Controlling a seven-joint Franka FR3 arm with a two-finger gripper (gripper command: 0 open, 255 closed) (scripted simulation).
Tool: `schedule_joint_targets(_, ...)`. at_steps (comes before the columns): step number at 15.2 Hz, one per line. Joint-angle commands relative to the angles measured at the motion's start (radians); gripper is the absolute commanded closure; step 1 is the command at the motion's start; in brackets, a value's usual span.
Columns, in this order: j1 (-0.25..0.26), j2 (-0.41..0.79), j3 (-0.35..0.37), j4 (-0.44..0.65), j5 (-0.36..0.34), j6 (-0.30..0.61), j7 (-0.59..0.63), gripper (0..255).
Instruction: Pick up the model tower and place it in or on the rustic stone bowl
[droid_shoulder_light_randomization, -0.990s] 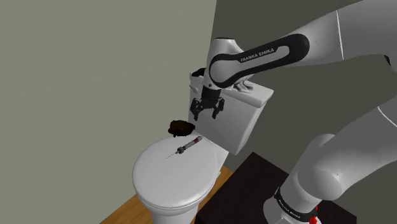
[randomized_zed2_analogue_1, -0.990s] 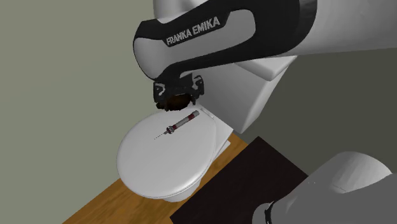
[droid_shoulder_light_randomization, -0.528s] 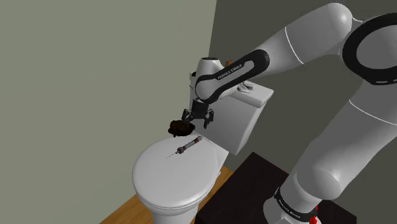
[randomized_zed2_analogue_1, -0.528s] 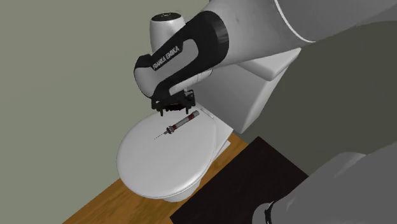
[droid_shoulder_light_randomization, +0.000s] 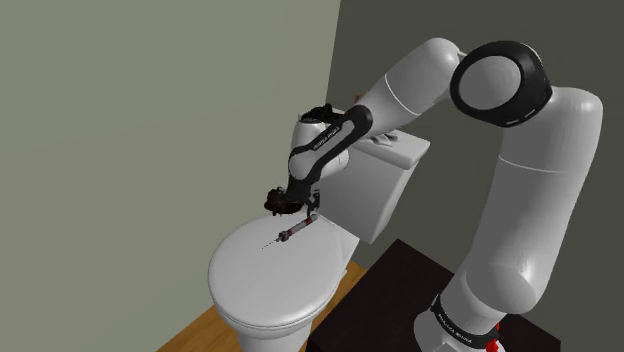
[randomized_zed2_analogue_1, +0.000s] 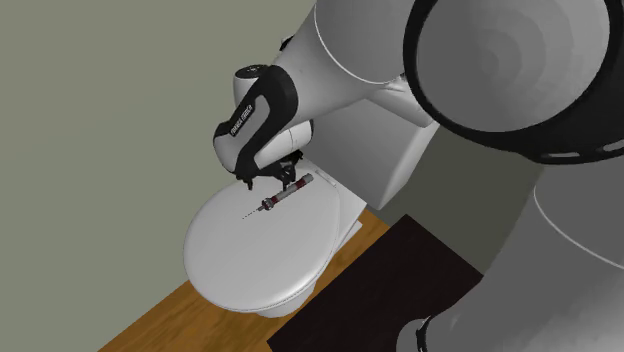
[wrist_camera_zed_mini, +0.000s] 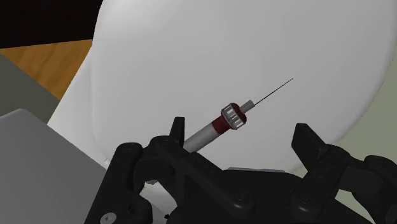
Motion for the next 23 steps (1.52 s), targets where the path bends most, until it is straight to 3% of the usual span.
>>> schedule_joint_targets(1,0.002,0.083,-0.01,0.049,-0.001,0.031,0.032,0)
schedule_joint_targets(8,0.013,0.358,-0.041,0.241,0.021,0.1,0.127,0)
schedule_joint_targets(16,0.018,0.463,-0.042,0.286,0.025,0.161,0.131,0)
schedule_joint_targets(23,0.018,0.47,-0.042,0.288,0.025,0.165,0.131,0)
